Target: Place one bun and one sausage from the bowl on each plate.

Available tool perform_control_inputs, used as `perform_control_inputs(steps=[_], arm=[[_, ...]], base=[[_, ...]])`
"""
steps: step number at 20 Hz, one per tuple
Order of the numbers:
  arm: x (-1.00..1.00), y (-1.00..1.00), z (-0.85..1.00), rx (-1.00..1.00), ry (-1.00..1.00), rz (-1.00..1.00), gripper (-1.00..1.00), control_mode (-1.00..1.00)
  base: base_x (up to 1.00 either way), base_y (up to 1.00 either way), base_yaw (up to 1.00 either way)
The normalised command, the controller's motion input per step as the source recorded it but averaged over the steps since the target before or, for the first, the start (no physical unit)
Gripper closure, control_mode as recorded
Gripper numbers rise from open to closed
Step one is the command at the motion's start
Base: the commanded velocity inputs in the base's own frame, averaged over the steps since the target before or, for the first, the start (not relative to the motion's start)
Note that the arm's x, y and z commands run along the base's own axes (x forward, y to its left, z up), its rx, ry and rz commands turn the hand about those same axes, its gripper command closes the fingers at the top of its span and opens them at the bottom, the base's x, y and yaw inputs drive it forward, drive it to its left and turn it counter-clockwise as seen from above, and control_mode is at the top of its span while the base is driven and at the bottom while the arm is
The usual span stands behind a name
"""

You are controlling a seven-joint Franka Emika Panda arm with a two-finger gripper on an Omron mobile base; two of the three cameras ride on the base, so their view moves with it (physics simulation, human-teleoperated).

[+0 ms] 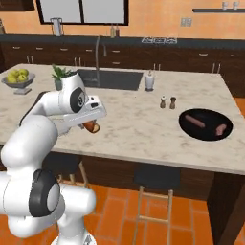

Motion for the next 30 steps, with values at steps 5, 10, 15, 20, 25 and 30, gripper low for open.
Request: perform_control_inputs(steps=[5,10,15,20,25,30], arm=[[0.0,0.0,0.0,0.0,0.0,0.0,1.0,1.0],[0.0,0.0,0.0,0.0,0.0,0.0,1.0,1.0],[0.0,0.0,0.0,0.0,0.0,0.0,1.0,1.0],[0.42,-0.09,-0.39,0.01,0.05,0.0,1.0,-1.0],[0.2,-0.21,-0.93,0.02,0.1,0.0,1.0,-1.0],[-0.04,-0.1,-0.67,0.0,0.0,0.0,1.0,-1.0]], base=[[0.08,1.0,-0.1],[0.71,0.98,-0.09],[0.94,0.42,-0.01],[0.35,0.02,0.0],[0.0,0.0,0.0],[0.0,0.0,0.0]])
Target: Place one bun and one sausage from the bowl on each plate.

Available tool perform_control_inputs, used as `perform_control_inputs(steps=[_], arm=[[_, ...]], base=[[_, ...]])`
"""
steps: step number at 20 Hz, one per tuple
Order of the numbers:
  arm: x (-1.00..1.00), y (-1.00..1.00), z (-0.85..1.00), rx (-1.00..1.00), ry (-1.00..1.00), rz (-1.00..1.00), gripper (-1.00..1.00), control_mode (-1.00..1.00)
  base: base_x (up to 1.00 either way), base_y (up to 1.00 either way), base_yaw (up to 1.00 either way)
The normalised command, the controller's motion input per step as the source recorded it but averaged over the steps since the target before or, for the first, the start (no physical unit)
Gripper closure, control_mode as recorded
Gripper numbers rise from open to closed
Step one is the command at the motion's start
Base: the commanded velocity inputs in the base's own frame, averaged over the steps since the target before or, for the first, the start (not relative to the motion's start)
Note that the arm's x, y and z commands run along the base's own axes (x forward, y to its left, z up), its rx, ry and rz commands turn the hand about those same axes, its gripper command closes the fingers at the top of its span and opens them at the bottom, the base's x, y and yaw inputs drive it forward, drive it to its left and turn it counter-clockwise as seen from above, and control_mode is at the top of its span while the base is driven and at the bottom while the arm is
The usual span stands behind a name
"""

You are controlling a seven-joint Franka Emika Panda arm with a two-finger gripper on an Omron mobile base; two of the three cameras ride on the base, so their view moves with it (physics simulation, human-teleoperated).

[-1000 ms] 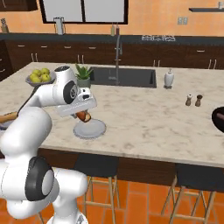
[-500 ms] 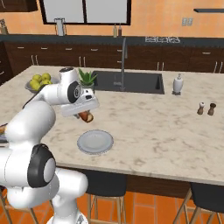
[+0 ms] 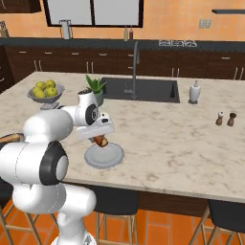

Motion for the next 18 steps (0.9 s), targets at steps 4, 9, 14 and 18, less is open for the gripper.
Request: perform_control_inputs(steps=[4,9,14,18], arm=[[-0.01,-0.44,-0.59,0.0,0.0,0.0,1.0,-1.0],[0.0,-0.14,-0.52,0.0,0.01,0.0,1.0,-1.0],[0.08,0.0,-0.39,0.0,0.04,0.0,1.0,-1.0],[0.19,0.07,-0.17,0.0,0.03,0.0,1.0,-1.0]], base=[[0.0,0.0,0.0],[0.0,0.0,0.0],[0.0,0.0,0.0],[0.0,0.0,0.0]])
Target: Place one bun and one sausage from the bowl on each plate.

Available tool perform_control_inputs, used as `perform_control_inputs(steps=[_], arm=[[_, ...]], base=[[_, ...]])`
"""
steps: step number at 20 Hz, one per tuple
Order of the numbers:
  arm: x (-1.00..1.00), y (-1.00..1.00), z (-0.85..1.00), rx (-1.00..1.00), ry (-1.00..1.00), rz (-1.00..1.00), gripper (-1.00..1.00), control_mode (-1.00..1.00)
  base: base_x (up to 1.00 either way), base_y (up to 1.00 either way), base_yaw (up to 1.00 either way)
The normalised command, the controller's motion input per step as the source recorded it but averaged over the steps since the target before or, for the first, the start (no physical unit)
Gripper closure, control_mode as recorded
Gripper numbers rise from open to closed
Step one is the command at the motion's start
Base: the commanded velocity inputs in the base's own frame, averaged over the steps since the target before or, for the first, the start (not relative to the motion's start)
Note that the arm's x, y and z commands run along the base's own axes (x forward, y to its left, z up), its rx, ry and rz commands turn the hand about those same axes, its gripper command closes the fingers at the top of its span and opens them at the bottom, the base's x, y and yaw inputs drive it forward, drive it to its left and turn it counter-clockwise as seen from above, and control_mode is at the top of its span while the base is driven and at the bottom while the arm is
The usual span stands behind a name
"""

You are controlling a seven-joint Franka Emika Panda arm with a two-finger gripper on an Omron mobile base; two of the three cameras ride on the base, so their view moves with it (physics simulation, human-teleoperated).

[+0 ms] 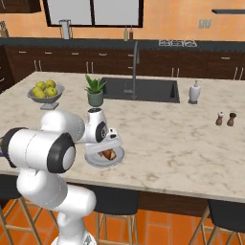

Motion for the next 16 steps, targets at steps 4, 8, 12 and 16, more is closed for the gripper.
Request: perform_control_inputs(steps=[4,8,12,16], arm=[[-0.06,0.0,-0.19,0.0,0.0,0.0,-1.0,-1.0],[-0.06,0.0,-0.04,0.0,0.0,0.0,-1.0,-1.0],[-0.11,0.0,0.0,0.0,0.0,0.0,-1.0,-1.0],[-0.36,0.0,0.44,0.0,-0.07,0.0,-1.0,-1.0]], base=[[0.0,0.0,0.0],[0.0,0.0,0.0],[0.0,0.0,0.0],[0.0,0.0,0.0]])
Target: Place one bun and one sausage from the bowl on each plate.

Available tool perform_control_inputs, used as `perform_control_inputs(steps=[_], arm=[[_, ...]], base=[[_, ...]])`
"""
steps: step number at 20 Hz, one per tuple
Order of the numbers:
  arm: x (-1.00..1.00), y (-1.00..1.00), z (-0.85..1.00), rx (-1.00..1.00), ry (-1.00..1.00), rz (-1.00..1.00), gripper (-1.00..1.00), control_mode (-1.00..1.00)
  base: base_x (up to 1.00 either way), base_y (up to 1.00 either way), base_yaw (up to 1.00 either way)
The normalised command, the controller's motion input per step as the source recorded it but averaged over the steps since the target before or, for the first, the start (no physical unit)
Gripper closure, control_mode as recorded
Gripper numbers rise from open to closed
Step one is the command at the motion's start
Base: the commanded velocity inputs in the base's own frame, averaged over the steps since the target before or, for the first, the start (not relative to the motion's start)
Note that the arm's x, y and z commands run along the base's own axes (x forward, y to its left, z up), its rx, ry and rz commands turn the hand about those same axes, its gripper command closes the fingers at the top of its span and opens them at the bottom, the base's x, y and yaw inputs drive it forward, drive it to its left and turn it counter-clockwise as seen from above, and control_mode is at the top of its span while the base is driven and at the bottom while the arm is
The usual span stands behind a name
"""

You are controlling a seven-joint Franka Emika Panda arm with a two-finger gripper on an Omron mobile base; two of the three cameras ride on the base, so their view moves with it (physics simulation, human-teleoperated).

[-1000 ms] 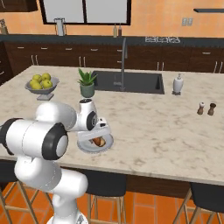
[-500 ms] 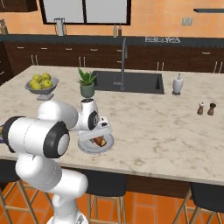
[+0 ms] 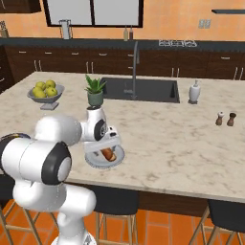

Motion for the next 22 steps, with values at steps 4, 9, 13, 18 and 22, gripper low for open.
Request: perform_control_inputs(steps=[4,9,13,18,22], arm=[[-0.37,0.0,0.82,0.0,-0.03,0.0,-1.0,-1.0],[-0.68,0.0,0.93,0.0,-0.01,0.0,-1.0,-1.0],[-0.81,0.08,0.79,0.0,-0.01,-0.02,-1.0,-1.0],[-0.79,0.02,0.33,0.01,-0.1,-0.02,-1.0,-1.0],[-0.44,0.01,0.0,0.01,-0.07,0.0,-1.0,1.0]], base=[[0.0,0.0,0.0],[0.0,0.0,0.0],[0.0,0.0,0.0],[0.0,0.0,0.0],[-0.25,-0.01,0.0]])
